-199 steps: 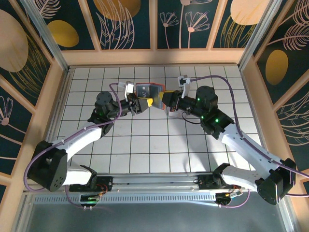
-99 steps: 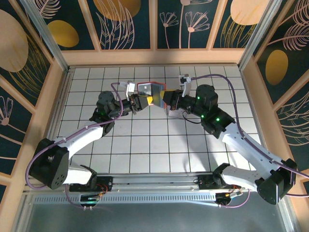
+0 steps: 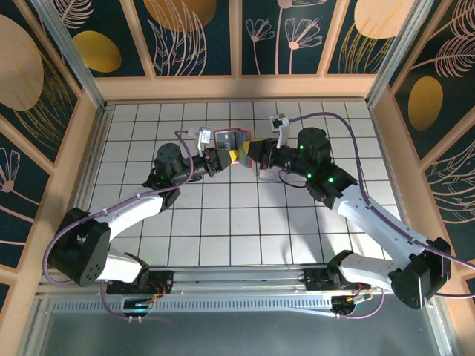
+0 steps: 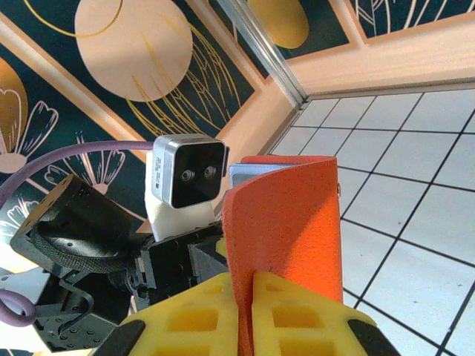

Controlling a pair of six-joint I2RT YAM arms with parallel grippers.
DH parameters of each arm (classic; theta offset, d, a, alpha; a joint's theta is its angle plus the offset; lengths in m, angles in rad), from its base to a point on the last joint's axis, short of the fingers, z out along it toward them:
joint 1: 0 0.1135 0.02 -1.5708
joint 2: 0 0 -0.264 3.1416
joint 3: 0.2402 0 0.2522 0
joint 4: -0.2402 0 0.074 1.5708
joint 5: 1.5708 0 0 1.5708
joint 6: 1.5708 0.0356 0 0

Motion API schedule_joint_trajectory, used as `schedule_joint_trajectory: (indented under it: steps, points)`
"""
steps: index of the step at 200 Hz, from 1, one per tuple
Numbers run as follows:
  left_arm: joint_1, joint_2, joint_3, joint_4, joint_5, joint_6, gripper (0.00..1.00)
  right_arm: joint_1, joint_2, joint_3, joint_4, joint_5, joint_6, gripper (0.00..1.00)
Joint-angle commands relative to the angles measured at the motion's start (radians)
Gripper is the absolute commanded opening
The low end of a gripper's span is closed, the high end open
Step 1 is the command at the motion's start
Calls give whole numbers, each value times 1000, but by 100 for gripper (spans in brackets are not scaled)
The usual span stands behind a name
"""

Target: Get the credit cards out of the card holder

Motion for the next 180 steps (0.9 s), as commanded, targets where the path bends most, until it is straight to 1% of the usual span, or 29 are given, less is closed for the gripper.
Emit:
schedule_joint_trajectory:
  steps: [1,44,84,127,164,180]
  points:
    - [-9,-8,-23,52,-2,-29,0,3,-6,23,46,-79,2,0]
    - [-8,-19,-33,59,61,-32,0,-1,-25,3,68,-85,-3,0]
    - [-9,4,-25,103,90,-61,0,-8,-25,2,73,-79,-3,0]
    - [-8,22,-33,170,105,-93,0,-31,-31,-3,62,-65,14,6]
    - [-8,24,-26,202,117,-111,0,-64,-38,-39,140,-137,65,9]
    - [-8,26,-27,218,124,-118,0,-65,-33,-43,153,-148,76,11]
